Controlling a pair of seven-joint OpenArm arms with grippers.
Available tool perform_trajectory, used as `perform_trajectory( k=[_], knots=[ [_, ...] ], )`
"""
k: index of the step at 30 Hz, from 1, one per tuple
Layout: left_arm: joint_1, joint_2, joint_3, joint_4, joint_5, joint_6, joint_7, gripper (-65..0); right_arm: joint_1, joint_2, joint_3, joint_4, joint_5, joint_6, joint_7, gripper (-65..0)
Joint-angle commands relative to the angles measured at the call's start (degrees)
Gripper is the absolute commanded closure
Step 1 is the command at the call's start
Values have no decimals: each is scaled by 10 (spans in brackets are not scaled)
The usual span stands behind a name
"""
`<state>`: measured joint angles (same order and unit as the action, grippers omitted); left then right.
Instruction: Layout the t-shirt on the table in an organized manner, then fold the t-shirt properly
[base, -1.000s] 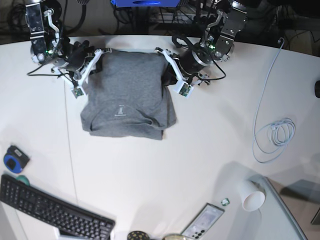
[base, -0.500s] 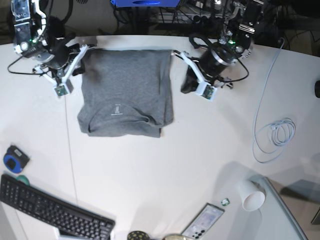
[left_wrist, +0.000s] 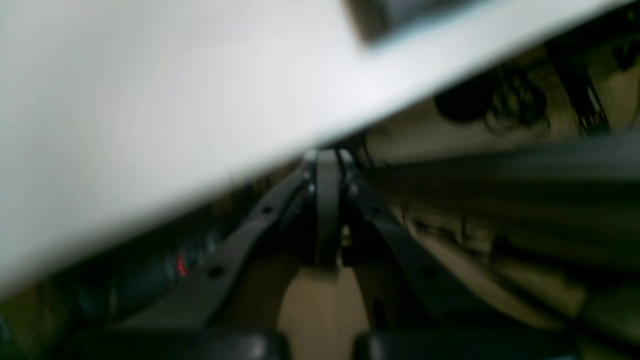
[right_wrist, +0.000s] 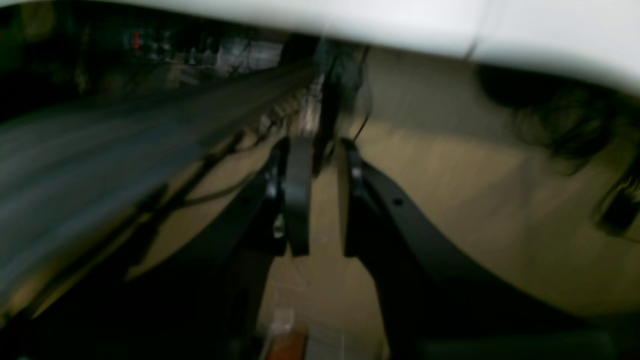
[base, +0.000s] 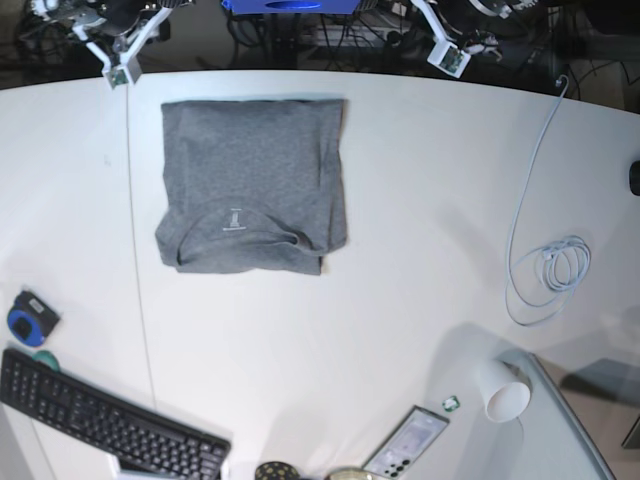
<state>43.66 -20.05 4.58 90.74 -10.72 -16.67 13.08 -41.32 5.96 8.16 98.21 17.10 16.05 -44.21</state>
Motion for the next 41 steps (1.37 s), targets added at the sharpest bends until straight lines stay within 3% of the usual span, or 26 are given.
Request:
perform_trajectory(
  k=[1, 5, 10, 13, 16, 18, 21, 28, 41],
  knots=[
    [10, -3, -1, -29, 0, 0, -3, 0, 8, 4, -5, -34, -2, 0, 17, -83],
    [-42, 11, 36, -183, 0, 1, -6, 0, 88, 21, -56, -239, -3, 1, 90, -83],
    [-163, 68, 61, -430, 0, 2, -19, 0, 237, 53, -135, -554, -3, 1, 204, -83],
    [-260, 103, 83, -667, 0, 2, -123, 0, 323, 38, -186, -801, -3, 1, 370, -84],
    [-335, 139, 100, -885, -1, 2, -271, 0, 358, 22, -270, -944, -3, 1, 555, -84],
    [-358, 155, 108, -907, -1, 2, -350, 0, 358, 12, -320, -973, -1, -1, 624, -89],
    [-356, 161, 112, -907, -5, 2, -395, 0, 346, 3, -353, -972, 1, -1, 639, -89],
    [-334, 162, 115, -907, -2, 2, -394, 0, 342, -25, -356, -972, -1, -1, 639, -89],
    [-342, 155, 111, -907, -2, 2, -394, 0, 342, -30, -356, -974, -1, -1, 638, -89]
  ],
)
